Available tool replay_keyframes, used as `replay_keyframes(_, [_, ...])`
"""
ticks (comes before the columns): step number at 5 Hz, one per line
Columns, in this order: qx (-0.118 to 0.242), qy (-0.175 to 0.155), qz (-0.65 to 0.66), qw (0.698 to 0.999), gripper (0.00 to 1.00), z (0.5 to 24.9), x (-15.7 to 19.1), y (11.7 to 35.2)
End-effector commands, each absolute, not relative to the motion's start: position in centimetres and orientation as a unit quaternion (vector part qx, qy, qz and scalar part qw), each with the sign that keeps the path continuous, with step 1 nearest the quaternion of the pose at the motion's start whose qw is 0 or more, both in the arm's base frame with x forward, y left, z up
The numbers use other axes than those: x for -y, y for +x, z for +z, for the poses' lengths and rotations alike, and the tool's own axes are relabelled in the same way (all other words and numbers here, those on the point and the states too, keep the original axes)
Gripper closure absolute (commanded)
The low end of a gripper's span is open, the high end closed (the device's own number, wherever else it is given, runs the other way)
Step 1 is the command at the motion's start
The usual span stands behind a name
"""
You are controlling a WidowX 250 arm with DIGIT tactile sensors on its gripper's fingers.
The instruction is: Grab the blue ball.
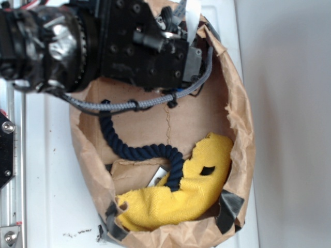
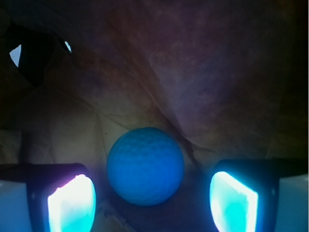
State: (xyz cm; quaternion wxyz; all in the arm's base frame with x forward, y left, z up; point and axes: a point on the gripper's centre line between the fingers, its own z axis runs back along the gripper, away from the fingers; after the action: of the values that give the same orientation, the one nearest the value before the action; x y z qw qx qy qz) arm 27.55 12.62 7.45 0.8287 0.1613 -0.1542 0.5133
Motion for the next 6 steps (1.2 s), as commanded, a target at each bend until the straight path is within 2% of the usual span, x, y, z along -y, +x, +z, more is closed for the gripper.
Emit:
replay_keyframes(1, [0.176, 0.156, 0.521, 0.82, 0.0, 9.6, -13.9, 26.7])
replay_keyframes(2, [0.204, 0.136, 0.509, 0.825, 0.0, 8.6, -14.1, 27.2])
replay_keyframes(3, [0.208, 0.143, 0.487, 0.836, 0.0, 6.6, -13.7, 27.8])
replay_keyframes(4, [0.225, 0.164, 0.476, 0.834, 0.47, 5.4, -12.9, 28.0])
replay_keyframes(5, [0.233, 0.172, 0.465, 0.837, 1.0, 5.3, -12.6, 27.8])
replay_keyframes(6, [0.238, 0.173, 0.462, 0.837, 1.0, 5.7, -12.4, 27.6])
